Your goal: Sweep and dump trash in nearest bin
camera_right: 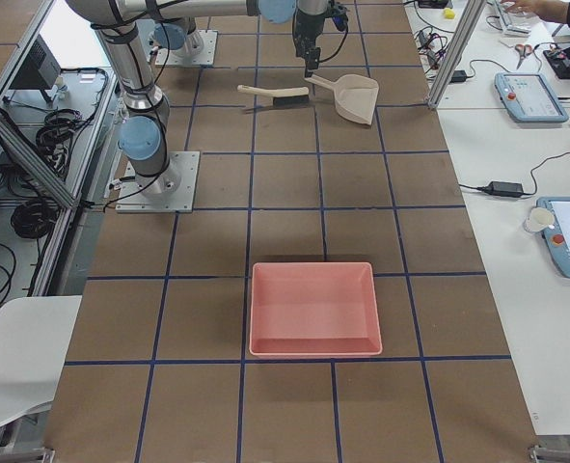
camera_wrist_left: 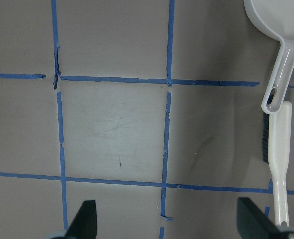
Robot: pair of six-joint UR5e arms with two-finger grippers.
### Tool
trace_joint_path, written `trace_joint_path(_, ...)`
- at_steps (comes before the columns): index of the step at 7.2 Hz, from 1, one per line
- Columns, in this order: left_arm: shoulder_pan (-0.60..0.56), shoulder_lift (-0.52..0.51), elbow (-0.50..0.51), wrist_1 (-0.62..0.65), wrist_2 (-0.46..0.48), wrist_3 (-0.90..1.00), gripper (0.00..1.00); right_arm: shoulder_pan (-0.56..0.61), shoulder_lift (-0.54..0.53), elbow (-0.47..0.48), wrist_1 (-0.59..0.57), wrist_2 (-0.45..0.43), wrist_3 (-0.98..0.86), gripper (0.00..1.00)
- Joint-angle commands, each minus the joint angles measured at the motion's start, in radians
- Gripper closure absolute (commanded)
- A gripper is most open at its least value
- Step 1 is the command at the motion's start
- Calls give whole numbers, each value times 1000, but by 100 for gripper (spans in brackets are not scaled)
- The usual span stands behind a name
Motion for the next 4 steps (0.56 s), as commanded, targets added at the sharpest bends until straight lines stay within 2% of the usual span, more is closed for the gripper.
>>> trace_joint_path(1, 0, 0, 0, 3, -2, 0, 0, 0, 0, 0, 0, 4, 0, 0)
trace_joint_path(4, 0, 0, 1, 4, -2, -1, 0, 0, 0, 0, 0, 7, 2, 0)
